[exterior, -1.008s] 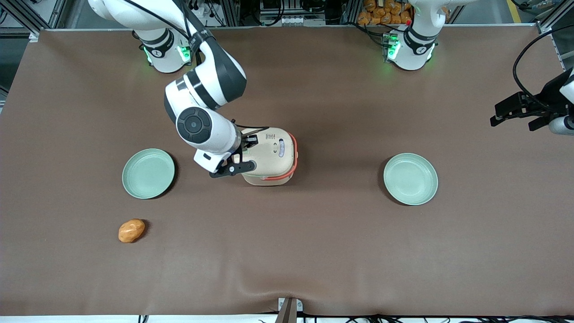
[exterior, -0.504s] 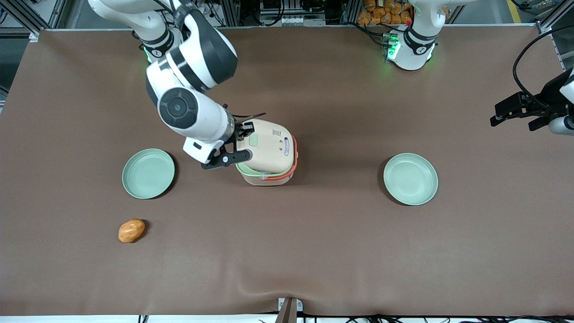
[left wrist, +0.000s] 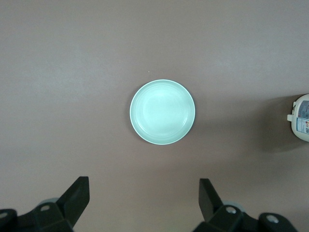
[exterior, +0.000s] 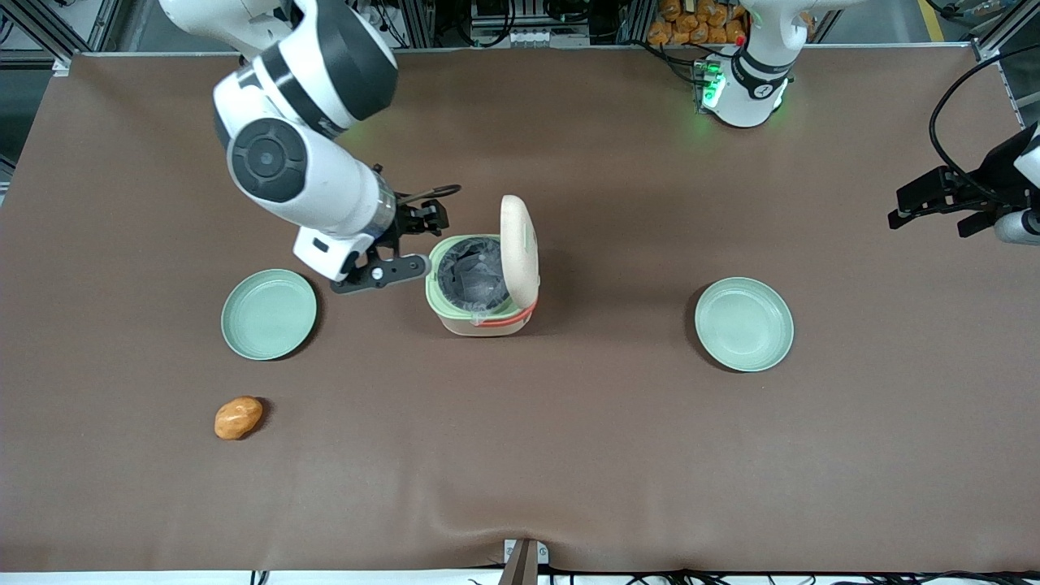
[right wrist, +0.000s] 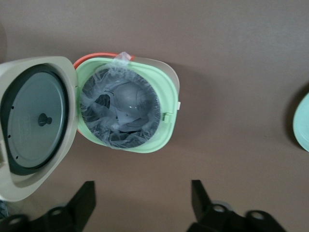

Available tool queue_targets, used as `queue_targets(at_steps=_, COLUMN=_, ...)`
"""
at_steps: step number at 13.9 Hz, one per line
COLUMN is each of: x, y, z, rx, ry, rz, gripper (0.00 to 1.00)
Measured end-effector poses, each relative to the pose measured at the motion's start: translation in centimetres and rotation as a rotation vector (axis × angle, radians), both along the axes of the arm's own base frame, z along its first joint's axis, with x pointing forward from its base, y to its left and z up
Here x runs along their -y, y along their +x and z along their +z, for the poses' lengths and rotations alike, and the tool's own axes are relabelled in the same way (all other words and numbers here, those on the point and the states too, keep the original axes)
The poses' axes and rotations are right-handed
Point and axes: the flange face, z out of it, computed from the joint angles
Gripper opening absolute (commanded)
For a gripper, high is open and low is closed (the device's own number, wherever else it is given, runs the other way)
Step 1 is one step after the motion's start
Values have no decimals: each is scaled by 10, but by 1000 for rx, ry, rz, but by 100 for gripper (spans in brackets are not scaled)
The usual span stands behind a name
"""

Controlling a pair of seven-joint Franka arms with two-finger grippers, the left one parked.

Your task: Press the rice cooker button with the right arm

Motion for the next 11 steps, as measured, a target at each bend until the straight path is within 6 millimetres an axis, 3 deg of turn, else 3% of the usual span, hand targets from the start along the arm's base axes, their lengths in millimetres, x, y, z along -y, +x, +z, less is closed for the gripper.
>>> queue_targets(at_steps=3, x=41, y=12, z=35, rx=46, ry=18, rz=-61, gripper=100)
queue_targets(at_steps=7, x=143, y=21, z=87, rx=106, ry=-42, rz=-149, gripper=100)
queue_targets(at_steps=11, x=228, y=23, z=119, rx=184, ry=-132, rz=-157, gripper=100)
